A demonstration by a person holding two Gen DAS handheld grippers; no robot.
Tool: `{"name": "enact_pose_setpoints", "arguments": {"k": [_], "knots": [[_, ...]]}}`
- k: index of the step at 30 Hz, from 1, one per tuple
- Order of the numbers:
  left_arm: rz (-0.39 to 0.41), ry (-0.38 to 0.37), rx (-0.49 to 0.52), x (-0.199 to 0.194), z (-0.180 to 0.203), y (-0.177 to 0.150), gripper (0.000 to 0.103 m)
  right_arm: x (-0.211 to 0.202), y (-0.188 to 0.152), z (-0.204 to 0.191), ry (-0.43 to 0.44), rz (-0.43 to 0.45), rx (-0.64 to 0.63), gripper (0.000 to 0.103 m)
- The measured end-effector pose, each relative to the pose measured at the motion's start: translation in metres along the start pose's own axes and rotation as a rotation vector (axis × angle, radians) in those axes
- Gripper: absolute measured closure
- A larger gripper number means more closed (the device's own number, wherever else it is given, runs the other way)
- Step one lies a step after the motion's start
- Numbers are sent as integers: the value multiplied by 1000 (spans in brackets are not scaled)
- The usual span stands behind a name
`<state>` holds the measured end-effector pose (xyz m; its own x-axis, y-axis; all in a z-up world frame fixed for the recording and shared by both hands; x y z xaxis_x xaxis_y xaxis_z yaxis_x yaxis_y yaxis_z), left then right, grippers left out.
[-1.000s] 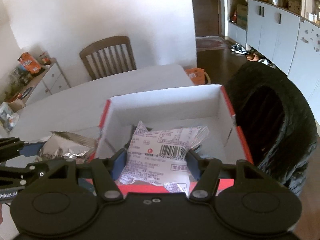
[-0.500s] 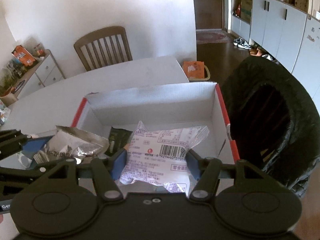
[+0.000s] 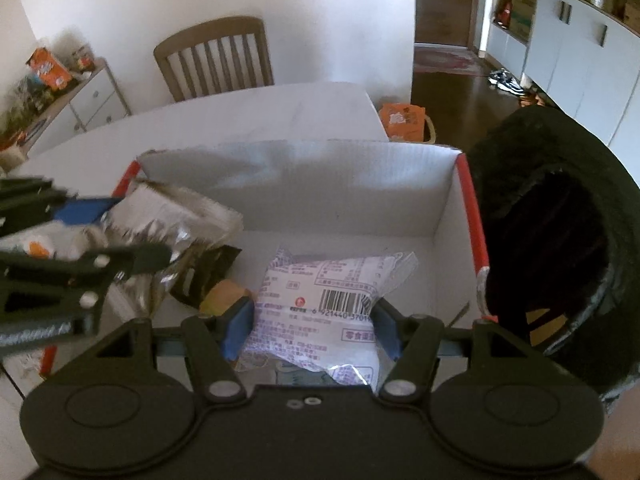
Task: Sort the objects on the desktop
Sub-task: 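Lower both items into the box and open both grippers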
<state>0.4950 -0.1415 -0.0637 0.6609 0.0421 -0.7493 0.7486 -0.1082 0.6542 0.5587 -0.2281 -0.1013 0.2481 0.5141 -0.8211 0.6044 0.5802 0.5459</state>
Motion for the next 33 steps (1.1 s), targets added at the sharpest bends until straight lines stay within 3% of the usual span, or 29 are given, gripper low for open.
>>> {"name": "enact_pose_setpoints", "arguments": {"k": [11, 25, 33], "knots": [[-63, -4, 18, 35, 5, -2, 57, 21, -5, 3, 13, -56, -59, 40], [-108, -17, -61, 44, -16, 0, 55, 22, -7, 3, 34, -64, -74, 34], [-76, -27, -46, 37, -10, 2, 38, 11, -5, 0, 42, -31, -84, 27]]}}
Point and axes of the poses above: each gripper's, at about its wrist camera, not at the fingertips, and x roughly the way its jaws point, z to its right, y to its top, the point moved 3 cm from there along x, roughly the way its jaws point
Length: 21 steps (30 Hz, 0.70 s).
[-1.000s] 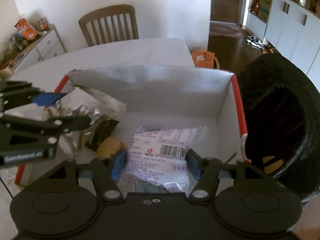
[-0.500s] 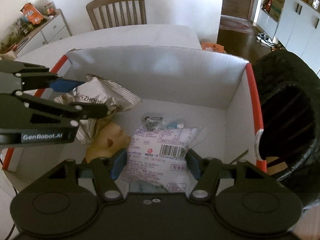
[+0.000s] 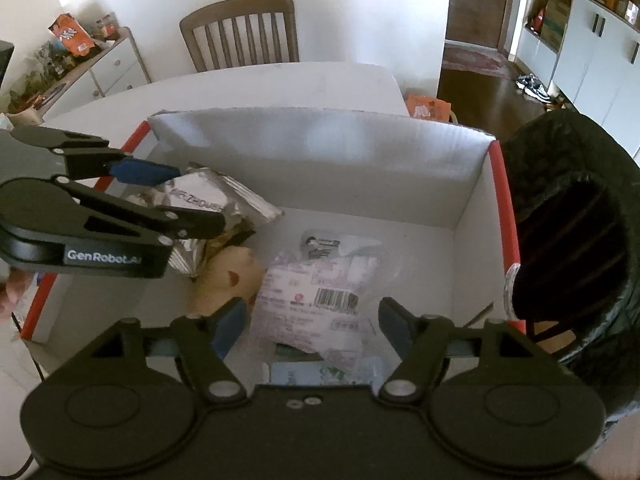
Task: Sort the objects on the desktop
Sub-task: 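Lower both items into the box and open both grippers, then withdraw both grippers from the red box back toward the table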
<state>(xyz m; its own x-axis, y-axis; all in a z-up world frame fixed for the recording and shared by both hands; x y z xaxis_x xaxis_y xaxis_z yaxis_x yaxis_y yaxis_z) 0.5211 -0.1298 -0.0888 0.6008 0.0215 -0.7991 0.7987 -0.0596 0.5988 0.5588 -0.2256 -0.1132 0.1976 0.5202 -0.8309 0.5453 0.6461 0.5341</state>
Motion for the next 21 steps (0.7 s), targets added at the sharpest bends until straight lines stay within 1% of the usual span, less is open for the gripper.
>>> {"name": "enact_pose_setpoints", "arguments": {"k": [1, 9, 21], "knots": [[5, 0, 1, -2, 1, 0, 37, -2, 0, 0, 1, 7, 0, 24], [19, -23, -19, -17, 3, 0, 37, -22, 0, -2, 18, 40, 12, 23], [82, -52, -55, -65, -1, -10, 37, -60, -3, -13, 47, 102, 48, 23]]}}
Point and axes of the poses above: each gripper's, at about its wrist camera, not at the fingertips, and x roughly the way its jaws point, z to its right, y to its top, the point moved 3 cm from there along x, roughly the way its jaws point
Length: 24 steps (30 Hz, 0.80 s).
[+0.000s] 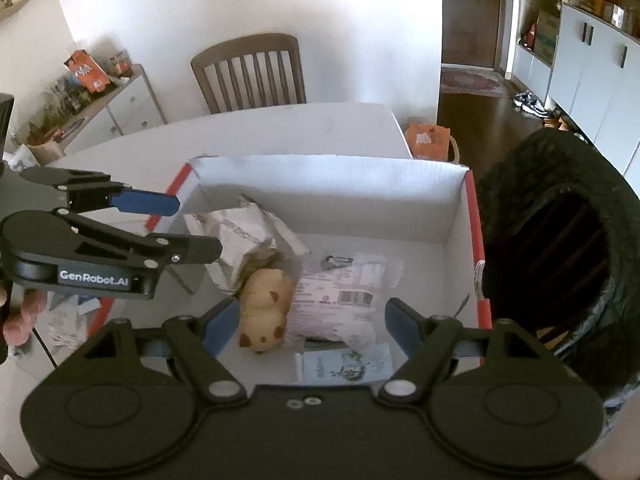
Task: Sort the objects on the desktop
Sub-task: 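Withdraw both grippers from the red box back toward the table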
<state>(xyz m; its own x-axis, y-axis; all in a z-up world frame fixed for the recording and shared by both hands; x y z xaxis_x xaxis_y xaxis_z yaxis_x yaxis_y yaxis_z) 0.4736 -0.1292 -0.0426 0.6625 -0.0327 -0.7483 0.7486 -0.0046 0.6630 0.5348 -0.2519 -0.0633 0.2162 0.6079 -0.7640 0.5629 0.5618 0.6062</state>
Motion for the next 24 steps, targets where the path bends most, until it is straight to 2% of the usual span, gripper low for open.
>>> {"name": "enact_pose_setpoints", "arguments": {"k": [14, 20, 24], "knots": [[95, -6, -23, -73, -13, -28, 37, -34, -2, -46, 34, 76, 4, 22], [119, 8, -18, -98, -27, -48, 37, -45, -6, -77, 40, 113, -1, 21], [127, -4, -32, -112, -41, -64, 35, -47, -10, -102, 28, 132, -25, 16]]}}
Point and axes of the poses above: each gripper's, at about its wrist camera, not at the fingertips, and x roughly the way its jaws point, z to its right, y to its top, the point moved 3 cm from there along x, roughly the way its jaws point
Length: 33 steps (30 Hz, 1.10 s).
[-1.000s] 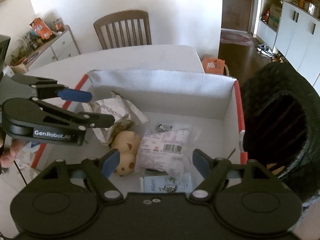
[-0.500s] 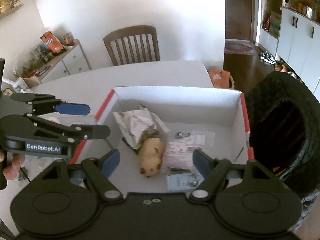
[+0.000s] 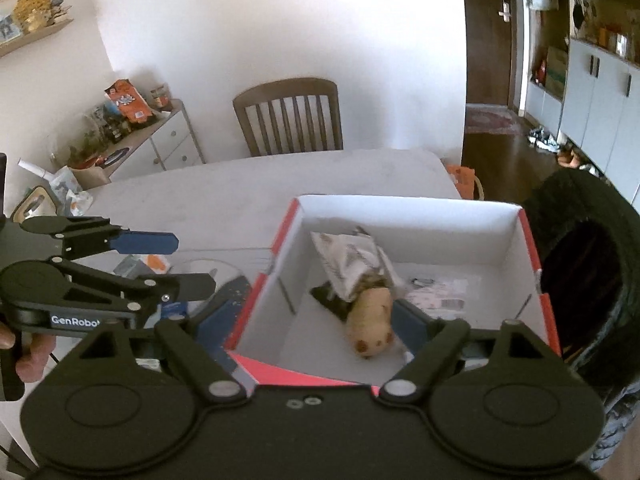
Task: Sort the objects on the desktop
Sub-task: 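Withdraw both grippers from the red box back toward the table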
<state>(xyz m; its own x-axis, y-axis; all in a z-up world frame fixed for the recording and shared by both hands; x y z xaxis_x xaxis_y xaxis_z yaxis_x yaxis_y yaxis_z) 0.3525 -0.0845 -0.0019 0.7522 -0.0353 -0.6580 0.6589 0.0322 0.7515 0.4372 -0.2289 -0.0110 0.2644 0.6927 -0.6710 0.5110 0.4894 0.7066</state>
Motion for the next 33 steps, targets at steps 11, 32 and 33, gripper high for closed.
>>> {"name": "enact_pose_setpoints", "arguments": {"k": [11, 32, 33], "knots": [[14, -3, -8, -50, -43, -39, 24, 6, -15, -68, -6, 14, 6, 13], [-28, 45, -99, -108, -134, -123, 9, 57, -26, -159, -48, -13, -65, 11], [-29, 43, -101, -108, -136, -126, 4, 62, -26, -162, -53, -17, -67, 11]]}}
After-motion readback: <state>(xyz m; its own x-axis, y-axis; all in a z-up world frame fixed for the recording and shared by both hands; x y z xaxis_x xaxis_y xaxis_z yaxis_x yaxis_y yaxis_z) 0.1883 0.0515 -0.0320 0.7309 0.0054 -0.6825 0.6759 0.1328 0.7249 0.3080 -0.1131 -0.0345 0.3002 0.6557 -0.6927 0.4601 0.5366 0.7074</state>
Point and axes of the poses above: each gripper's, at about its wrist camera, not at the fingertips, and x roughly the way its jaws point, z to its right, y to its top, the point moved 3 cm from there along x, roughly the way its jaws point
